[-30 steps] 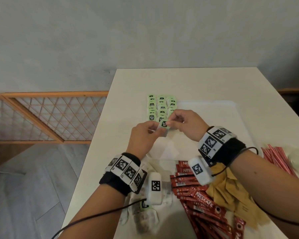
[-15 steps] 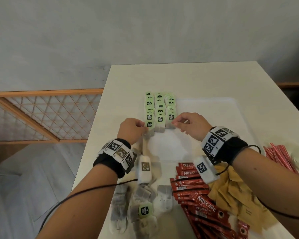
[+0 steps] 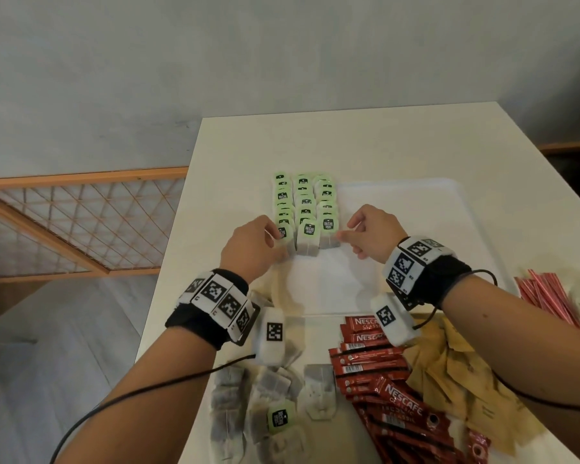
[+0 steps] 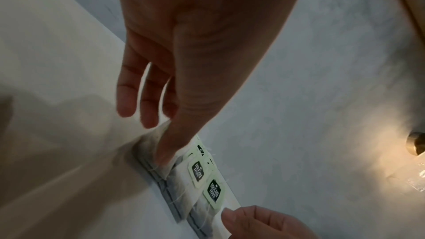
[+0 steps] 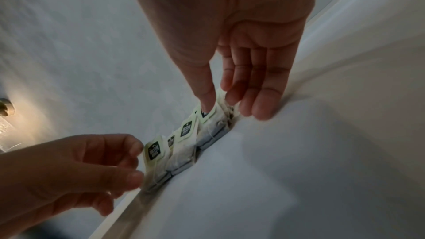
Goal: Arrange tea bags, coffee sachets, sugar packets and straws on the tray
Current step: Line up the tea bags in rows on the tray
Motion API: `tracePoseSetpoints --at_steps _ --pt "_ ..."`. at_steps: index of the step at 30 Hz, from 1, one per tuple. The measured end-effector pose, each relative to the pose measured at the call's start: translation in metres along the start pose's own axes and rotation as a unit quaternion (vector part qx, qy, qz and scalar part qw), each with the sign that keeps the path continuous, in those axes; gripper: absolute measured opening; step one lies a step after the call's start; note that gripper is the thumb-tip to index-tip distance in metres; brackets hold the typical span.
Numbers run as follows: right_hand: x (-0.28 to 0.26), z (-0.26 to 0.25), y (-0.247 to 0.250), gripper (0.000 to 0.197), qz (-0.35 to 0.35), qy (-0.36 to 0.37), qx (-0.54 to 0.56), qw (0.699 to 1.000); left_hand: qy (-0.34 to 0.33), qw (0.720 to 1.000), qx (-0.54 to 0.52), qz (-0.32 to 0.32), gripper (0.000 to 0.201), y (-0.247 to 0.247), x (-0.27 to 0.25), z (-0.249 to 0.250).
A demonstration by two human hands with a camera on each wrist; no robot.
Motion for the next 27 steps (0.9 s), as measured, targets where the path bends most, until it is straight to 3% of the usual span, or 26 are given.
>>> tracePoseSetpoints --at_steps 8,14,18,20,25,27 --pt "0.0 -0.011 -0.01 0.015 -0.013 -0.002 -0.042 0.999 0.01 0.996 0.069 -0.055 0.022 -0.006 0.009 0.009" --pt "-0.019 -0.021 0.002 0.024 0.013 0.026 -0.083 0.996 -0.007 0.996 0.059 -0.065 0.016 0.008 -0.005 0.016" --pt "-0.059 -0.019 -0.007 0.019 -0.064 0.068 -0.018 0.995 -0.009 0.998 0.001 -0.062 0.013 0.03 -0.031 0.014" --pt "-0.08 -0.014 -0.013 0.018 -0.092 0.088 -0.017 0.992 -0.003 0.997 0.022 -0.071 0.01 0.037 -0.047 0.006" --pt "-0.116 0.0 -0.023 0.013 -0.103 0.115 -0.041 0.987 0.03 0.974 0.144 -0.171 0.026 0.038 -0.095 -0.012" --pt "-0.126 0.003 -0.023 0.011 -0.106 0.121 -0.03 0.986 0.055 0.961 0.155 -0.22 0.042 0.034 -0.118 -0.02"
Point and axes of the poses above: each hand's wrist, its own x-axis towards the middle knuckle, its own y-axis out of the back of the hand, z = x × y, the point moved 6 cm from there along x, towards the middle knuckle, and after that the axes turned 10 degrees about -x, right-handed, at the moved point
